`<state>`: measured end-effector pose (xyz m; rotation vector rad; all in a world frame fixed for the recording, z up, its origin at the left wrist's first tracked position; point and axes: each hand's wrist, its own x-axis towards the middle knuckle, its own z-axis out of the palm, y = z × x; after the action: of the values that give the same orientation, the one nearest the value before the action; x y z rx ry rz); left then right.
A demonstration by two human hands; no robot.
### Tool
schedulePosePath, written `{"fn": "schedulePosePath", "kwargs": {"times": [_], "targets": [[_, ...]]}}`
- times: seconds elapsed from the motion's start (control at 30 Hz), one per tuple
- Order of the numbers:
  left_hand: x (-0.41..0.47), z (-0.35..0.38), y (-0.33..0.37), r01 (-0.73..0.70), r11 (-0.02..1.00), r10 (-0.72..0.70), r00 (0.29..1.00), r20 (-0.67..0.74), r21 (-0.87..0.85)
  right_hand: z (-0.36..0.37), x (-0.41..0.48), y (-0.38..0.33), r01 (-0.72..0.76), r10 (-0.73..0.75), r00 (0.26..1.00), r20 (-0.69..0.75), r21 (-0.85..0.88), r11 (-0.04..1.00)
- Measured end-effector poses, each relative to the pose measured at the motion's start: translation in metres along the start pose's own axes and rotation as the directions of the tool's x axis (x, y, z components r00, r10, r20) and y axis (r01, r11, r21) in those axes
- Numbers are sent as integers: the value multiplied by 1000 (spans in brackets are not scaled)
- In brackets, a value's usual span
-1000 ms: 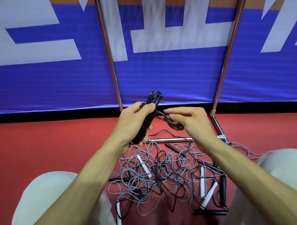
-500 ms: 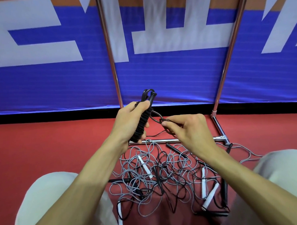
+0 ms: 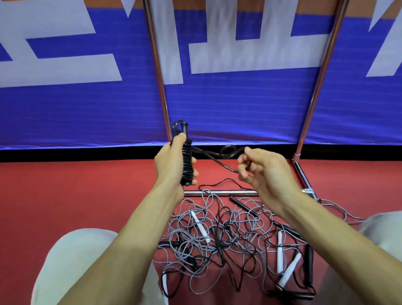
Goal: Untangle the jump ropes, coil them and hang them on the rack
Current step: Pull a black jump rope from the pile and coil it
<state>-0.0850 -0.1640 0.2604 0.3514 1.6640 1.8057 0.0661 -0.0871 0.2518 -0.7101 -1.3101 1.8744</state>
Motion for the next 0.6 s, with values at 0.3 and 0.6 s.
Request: {"fn": "schedulePosePath", "kwargs": {"times": [0.3, 0.6], "targets": [[-12, 4, -2, -130, 959, 83, 979, 187, 252, -20, 5, 7, -303, 290, 953, -87, -221, 927], [-18, 10, -8, -201, 887, 73, 949, 306, 415, -11, 7, 13, 42, -46, 999, 8, -601, 798]]}}
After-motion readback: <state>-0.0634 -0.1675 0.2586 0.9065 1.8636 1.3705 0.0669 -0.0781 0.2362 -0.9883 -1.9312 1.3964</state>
